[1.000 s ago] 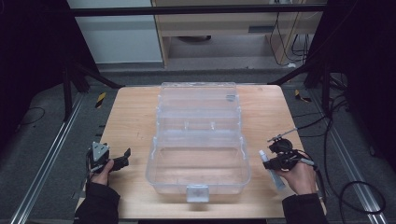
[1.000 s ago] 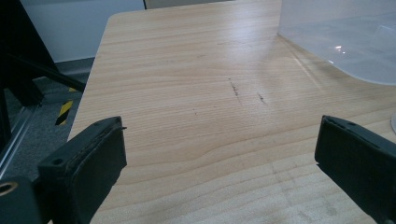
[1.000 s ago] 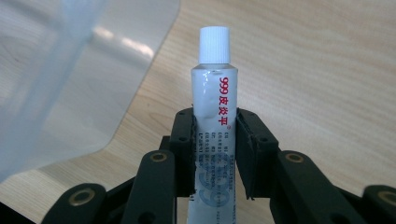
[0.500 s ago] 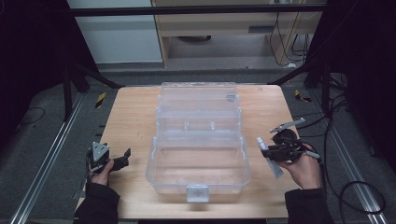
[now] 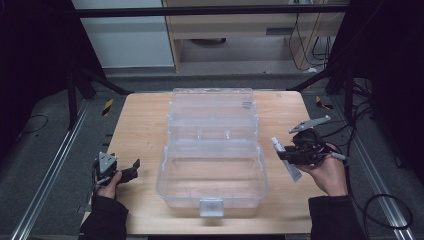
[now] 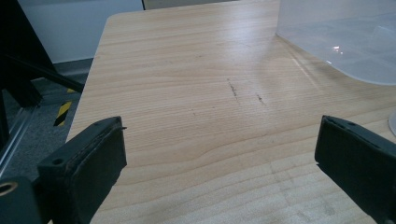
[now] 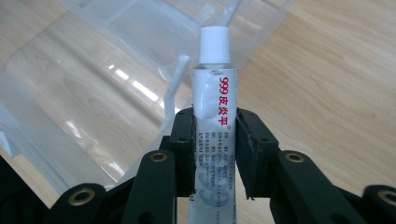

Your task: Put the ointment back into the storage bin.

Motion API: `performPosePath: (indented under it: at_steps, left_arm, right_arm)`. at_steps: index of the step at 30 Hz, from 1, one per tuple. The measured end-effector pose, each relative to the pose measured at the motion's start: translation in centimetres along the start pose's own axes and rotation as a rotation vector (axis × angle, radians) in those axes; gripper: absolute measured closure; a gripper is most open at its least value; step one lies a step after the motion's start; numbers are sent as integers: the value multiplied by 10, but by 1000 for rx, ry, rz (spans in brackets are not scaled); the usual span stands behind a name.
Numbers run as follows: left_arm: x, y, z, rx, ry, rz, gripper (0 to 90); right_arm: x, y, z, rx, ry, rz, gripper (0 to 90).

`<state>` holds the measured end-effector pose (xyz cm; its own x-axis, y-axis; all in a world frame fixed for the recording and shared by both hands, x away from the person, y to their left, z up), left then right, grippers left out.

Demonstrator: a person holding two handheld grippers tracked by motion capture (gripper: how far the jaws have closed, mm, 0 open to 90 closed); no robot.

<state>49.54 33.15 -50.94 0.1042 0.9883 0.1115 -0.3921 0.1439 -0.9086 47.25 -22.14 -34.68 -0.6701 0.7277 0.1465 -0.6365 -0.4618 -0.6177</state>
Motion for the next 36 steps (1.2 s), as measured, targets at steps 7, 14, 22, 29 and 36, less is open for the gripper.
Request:
performPosePath:
  at_steps: [7, 14, 22, 29, 36]
  left_arm:
    - [0, 0, 0, 0, 1, 0, 15]
    - [0, 0, 0, 0, 1, 1, 15]
    - [0, 0, 0, 0, 2, 1, 15]
    - [0, 0, 0, 0, 3, 1, 15]
    - [0, 0, 0, 0, 4, 1, 15]
  right_arm:
    - [12, -18, 8, -49, -63, 93, 698]
    - [27, -38, 8, -48, -101, 178, 698]
    - [41, -54, -5, 2, -171, 265, 698]
    - [51, -63, -21, 59, -221, 358, 698]
    - [53, -67, -35, 92, -278, 381, 698]
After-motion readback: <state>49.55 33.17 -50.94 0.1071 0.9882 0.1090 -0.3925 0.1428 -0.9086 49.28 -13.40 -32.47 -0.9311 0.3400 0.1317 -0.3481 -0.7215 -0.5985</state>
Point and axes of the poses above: each handheld gripper's, and its own axes: z roughly backward along the jaws, y roughly out of its underside, x roughly to its left, the point moved 2 cm from there along -z, roughly forward along the jaws, and after that the axes turned 9 degrees about -y, right-handed, at the moved point
